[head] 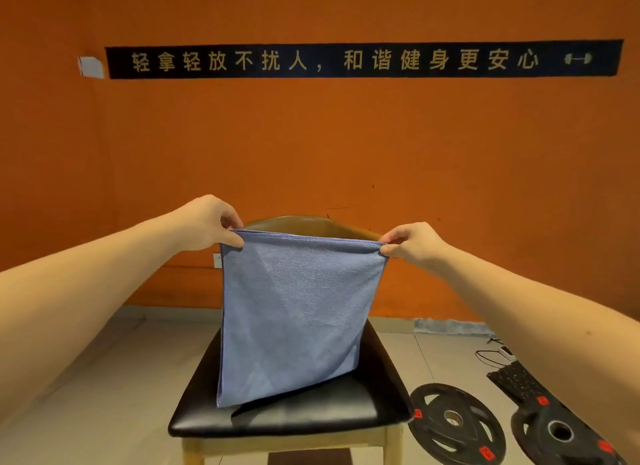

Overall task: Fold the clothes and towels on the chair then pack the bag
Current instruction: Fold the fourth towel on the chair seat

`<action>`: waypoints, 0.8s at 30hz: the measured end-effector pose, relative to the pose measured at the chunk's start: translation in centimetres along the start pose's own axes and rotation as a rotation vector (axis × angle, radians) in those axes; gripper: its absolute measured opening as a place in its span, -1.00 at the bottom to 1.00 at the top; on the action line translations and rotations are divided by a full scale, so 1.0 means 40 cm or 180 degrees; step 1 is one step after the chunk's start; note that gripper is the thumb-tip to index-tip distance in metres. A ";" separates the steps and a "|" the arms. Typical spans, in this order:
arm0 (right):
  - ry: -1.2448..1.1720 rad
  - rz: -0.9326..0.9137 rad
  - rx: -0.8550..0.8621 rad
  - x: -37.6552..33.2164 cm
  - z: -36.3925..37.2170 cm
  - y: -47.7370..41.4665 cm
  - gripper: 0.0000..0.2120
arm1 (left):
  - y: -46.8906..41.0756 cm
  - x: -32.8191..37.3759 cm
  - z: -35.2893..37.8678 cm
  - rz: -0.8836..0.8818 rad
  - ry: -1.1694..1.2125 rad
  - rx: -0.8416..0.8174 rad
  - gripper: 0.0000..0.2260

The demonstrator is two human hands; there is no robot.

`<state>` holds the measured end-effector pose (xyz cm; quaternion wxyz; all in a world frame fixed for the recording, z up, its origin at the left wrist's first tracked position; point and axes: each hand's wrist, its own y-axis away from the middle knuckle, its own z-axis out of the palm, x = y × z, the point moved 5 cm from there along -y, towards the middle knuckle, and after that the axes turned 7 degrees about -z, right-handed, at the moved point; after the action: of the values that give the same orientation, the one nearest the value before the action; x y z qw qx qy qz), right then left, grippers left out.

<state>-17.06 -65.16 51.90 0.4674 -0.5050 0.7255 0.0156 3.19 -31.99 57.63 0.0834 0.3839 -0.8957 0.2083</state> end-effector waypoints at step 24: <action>-0.2256 0.0615 0.1126 0.155 0.203 -0.330 -0.87 | -0.392 -0.162 0.236 -0.0632 0.0871 0.1574 -0.78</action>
<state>-2.17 -72.06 48.96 0.7645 -0.3096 0.5551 0.1075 19.11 -41.58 51.99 0.1273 0.4466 -0.7564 0.4607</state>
